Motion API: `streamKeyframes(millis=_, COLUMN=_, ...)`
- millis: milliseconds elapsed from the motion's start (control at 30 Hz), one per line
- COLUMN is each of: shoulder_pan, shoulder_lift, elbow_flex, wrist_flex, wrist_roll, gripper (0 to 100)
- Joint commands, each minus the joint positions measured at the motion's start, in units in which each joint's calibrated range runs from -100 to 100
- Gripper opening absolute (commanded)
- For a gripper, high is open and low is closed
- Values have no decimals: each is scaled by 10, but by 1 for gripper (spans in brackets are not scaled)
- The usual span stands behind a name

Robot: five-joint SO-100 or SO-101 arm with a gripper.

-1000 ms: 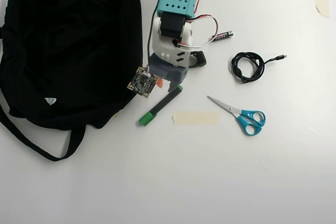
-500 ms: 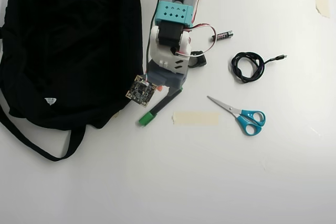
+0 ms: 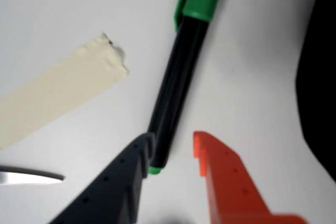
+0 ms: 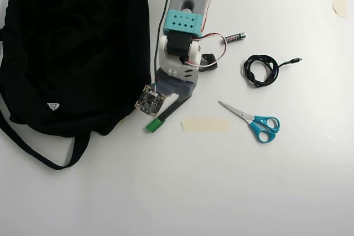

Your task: Put the green marker into the black bag

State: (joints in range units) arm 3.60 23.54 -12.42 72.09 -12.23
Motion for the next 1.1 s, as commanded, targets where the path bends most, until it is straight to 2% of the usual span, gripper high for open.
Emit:
streamKeyframes(millis=0, shoulder_pan=-4, shoulder_lift=-5, elbow_flex=-24, wrist_flex=-4, wrist_roll=-1, gripper=10)
streamKeyframes(millis=500, shoulder_pan=-4, shoulder_lift=46, elbow_flex=-77, wrist_flex=-6, wrist_roll=1, gripper=10)
streamKeyframes(millis=967, shoulder_pan=-5, shoulder_lift=58, elbow_flex=-85, wrist_flex=-6, wrist_roll=0, gripper=14)
streamKeyframes(millis=1067, shoulder_pan=-5, shoulder_lift=63, elbow_flex=-85, wrist_flex=-6, wrist_roll=-2, gripper=18)
